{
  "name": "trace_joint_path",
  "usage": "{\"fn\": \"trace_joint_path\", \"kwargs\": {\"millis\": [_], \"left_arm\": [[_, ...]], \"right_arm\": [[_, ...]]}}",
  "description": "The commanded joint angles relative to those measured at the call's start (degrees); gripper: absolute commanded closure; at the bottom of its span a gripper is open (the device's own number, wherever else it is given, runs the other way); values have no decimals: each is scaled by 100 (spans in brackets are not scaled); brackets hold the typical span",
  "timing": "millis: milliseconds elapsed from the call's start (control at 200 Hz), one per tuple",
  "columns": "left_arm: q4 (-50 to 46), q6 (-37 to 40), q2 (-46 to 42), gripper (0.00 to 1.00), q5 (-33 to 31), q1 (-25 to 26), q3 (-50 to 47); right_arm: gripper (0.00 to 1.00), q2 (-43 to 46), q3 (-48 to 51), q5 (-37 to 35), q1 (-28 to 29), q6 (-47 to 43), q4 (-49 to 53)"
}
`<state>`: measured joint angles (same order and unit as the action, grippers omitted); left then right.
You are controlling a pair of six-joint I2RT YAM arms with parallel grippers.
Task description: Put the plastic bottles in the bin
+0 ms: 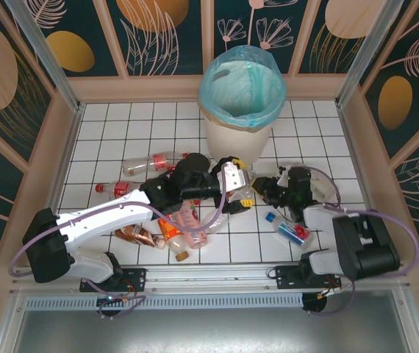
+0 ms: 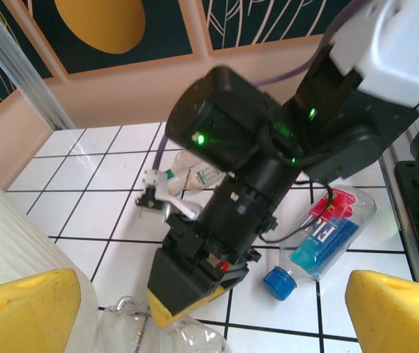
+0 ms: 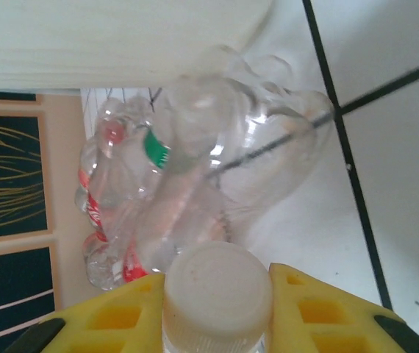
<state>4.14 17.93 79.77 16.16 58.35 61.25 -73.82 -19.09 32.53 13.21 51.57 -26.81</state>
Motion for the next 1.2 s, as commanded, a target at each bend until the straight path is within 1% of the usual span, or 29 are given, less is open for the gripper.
{"fn": "trace_joint_path", "kwargs": {"millis": [0, 65, 130, 200, 290, 340, 415, 535, 696, 846, 901, 1051, 1191], "left_arm": [[316, -85, -118, 8, -83, 25, -74], [486, -159, -224, 8, -312, 30, -142], [728, -297, -352, 8, -745, 31, -221], [894, -612, -435, 7, -1531, 30, -193], [713, -1088, -445, 7, -2594, 20, 117], [680, -1227, -510, 6, -3005, 14, 196], [809, -1331, -700, 6, -3416, -9, 140], [1110, -1452, -1043, 5, -3933, -110, -61], [1511, -1673, -1483, 5, -4342, -382, -342], [2027, -1562, -1869, 5, -4479, -495, -732], [2128, -1465, -1912, 5, -4500, -508, -797], [2136, -1382, -1822, 4, -4433, -502, -809], [2043, -1442, -1664, 4, -4290, -503, -775]], "right_arm": [[76, 921, -400, -614, -12, -538, 1232], [77, 1471, -606, -905, -12, -769, 1845], [78, 1963, -855, -1105, 2, -999, 2380], [79, 2379, -1168, -1273, -3, -1206, 2971], [81, 2795, -1766, -1464, 40, -1461, 3788], [81, 2950, -2165, -1599, 110, -1608, 4195], [82, 3053, -2872, -1798, 267, -1806, 4724], [83, 2873, -4078, -2176, 676, -2094, 5310], [85, 2268, -5826, -2741, 1201, -2538, 5722], [85, 1437, -7375, -3313, 1236, -3121, 5782], [86, 1118, -7806, -3661, 1236, -3327, 5668], [86, 247, -8488, -4287, 1236, -3915, 5024], [86, -583, -8463, -4873, 1219, -4763, 4202]]}}
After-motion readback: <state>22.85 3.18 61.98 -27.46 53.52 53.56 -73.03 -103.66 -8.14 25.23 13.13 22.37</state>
